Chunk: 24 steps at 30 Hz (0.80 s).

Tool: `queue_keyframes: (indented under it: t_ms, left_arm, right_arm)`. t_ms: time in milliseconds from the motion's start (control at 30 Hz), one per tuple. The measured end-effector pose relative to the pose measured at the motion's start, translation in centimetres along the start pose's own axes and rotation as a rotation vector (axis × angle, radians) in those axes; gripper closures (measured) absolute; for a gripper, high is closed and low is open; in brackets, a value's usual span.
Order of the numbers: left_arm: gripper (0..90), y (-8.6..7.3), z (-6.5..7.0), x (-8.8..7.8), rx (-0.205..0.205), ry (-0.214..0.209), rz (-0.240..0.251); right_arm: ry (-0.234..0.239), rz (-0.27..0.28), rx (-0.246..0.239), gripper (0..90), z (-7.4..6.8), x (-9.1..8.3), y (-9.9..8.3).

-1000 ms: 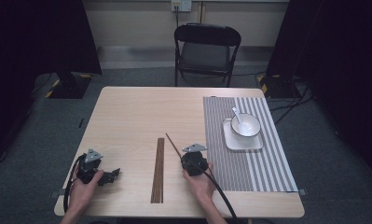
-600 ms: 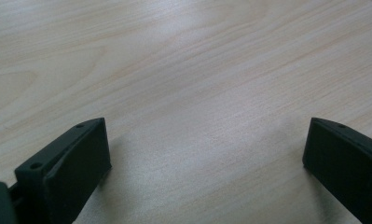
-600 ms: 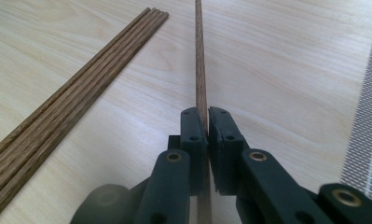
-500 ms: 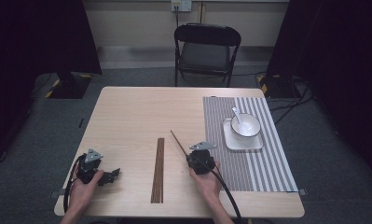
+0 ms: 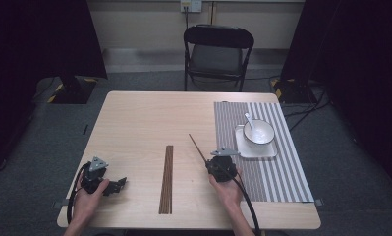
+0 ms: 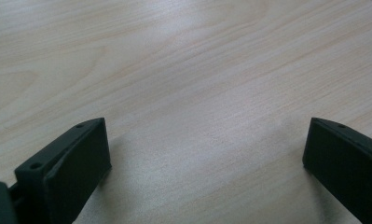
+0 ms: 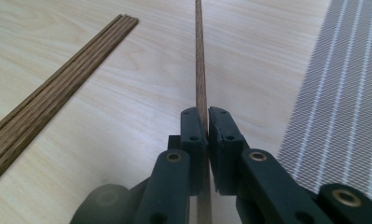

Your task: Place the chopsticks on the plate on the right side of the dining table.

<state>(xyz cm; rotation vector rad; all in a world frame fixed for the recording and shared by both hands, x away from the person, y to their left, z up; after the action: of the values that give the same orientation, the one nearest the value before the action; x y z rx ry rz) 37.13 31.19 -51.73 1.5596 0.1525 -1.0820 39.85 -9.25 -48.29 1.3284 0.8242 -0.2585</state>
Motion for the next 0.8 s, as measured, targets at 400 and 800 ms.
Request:
queue_keyframes:
  t_ms: [400,800]
  left_arm:
    - [0.0,0.0,0.0,0.0,0.001,0.002,0.000]
    - [0.0,0.0,0.0,0.0,0.001,0.002,0.000]
  right_arm:
    - [-0.028,-0.007,0.013,85.4,2.4,-0.7,0.4]
    - [-0.077,0.000,0.042,85.4,5.3,-1.2,1.0]
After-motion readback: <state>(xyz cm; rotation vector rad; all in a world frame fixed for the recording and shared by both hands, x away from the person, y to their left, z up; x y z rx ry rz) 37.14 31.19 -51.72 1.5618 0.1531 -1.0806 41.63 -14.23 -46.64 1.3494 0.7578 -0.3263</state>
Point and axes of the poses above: each handheld gripper's, and its own axes: x roughly forward along the jaws, y roughly out of its top, z roughly to its right, the point moved 2 cm from there along x, roughly forward along the jaws, and after that the axes turned 8 degrees about -y, right-handed, at the moved point
